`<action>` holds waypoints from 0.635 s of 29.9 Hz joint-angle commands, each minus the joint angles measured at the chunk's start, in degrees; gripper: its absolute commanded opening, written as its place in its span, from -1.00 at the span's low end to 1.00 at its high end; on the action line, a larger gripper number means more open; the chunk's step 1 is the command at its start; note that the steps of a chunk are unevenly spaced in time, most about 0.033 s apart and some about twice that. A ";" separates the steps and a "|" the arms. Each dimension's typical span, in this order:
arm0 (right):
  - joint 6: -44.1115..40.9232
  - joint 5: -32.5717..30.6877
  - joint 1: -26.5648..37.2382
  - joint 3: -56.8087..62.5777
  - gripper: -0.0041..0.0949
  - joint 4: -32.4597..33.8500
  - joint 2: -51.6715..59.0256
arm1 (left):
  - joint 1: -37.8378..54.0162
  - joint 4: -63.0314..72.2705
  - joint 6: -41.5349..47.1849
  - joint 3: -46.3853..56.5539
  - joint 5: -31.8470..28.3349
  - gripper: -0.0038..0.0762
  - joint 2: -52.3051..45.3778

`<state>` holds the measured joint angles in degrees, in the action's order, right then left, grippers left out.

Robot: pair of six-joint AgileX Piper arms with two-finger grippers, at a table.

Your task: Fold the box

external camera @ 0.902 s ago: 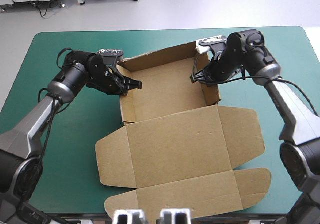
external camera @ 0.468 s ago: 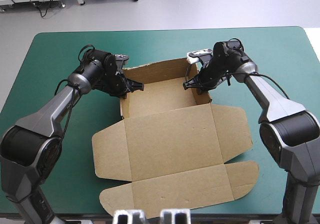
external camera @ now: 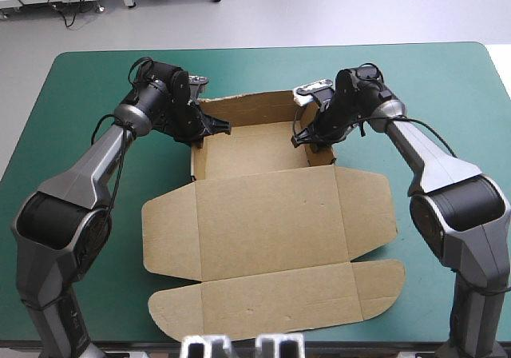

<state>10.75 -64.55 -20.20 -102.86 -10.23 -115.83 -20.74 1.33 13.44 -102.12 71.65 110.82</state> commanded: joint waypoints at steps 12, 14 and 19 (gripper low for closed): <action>1.34 -4.52 -0.69 -8.58 -0.11 3.02 2.42 | -0.85 5.60 -0.06 -2.66 2.41 0.18 -2.09; 1.34 -5.49 -0.69 -10.15 -0.11 4.07 2.42 | -0.85 5.32 -0.06 -2.75 2.41 0.18 -2.09; 1.34 -6.32 -0.69 -13.23 -0.11 5.63 2.42 | -0.85 5.12 -0.06 -3.25 2.41 0.18 -2.09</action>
<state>11.44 -70.67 -20.76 -113.07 -5.07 -116.78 -21.12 5.47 13.08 -103.07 71.21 111.69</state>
